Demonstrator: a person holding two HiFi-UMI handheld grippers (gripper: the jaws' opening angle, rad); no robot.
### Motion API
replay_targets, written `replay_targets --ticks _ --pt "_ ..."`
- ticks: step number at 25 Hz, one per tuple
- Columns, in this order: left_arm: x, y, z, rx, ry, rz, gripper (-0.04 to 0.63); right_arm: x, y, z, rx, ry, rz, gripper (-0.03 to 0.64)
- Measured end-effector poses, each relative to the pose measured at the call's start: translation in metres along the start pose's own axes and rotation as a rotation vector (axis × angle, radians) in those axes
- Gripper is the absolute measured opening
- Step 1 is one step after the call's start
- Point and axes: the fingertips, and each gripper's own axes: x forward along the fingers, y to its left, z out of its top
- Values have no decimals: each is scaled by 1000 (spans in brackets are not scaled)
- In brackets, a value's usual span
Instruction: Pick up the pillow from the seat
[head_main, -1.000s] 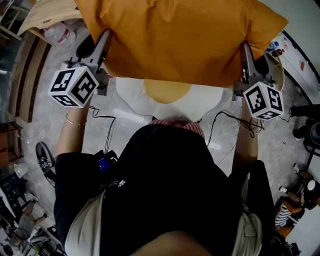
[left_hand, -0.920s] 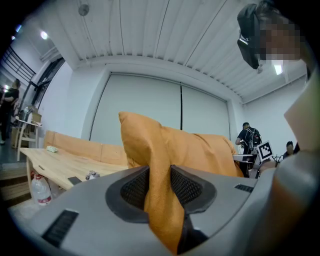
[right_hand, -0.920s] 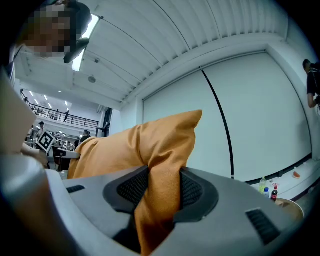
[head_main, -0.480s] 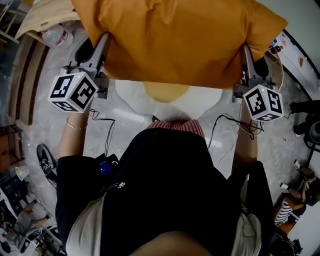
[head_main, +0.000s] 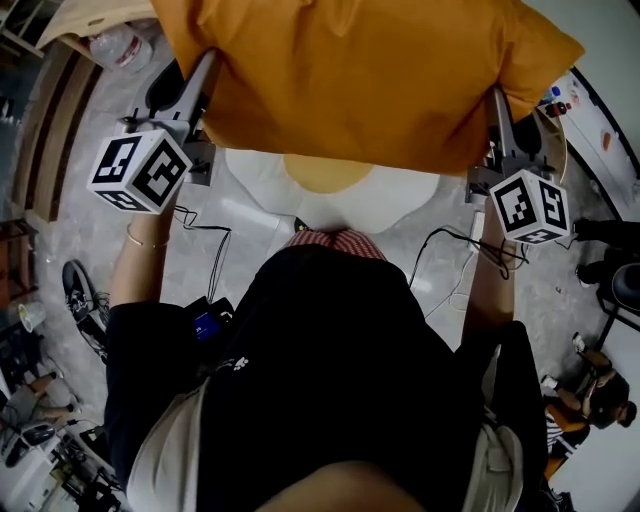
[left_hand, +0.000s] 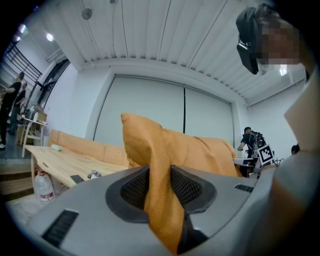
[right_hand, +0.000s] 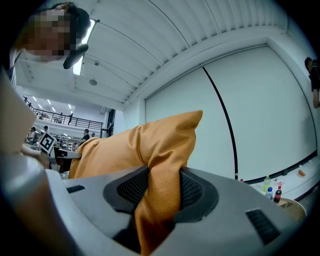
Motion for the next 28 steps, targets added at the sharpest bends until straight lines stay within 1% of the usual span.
replay_targets --ticks 7,14,28 --pt "-3 -1 0 -2 -6 6 136 -1 1 0 -1 -1 0 170" --pt "-1 -6 2 -4 3 -4 136 -5 -2 5 -5 -5 -2 169" --pt "0 -4 -2 -11 12 -8 137 -3 -2 -1 -1 7 -6 169"
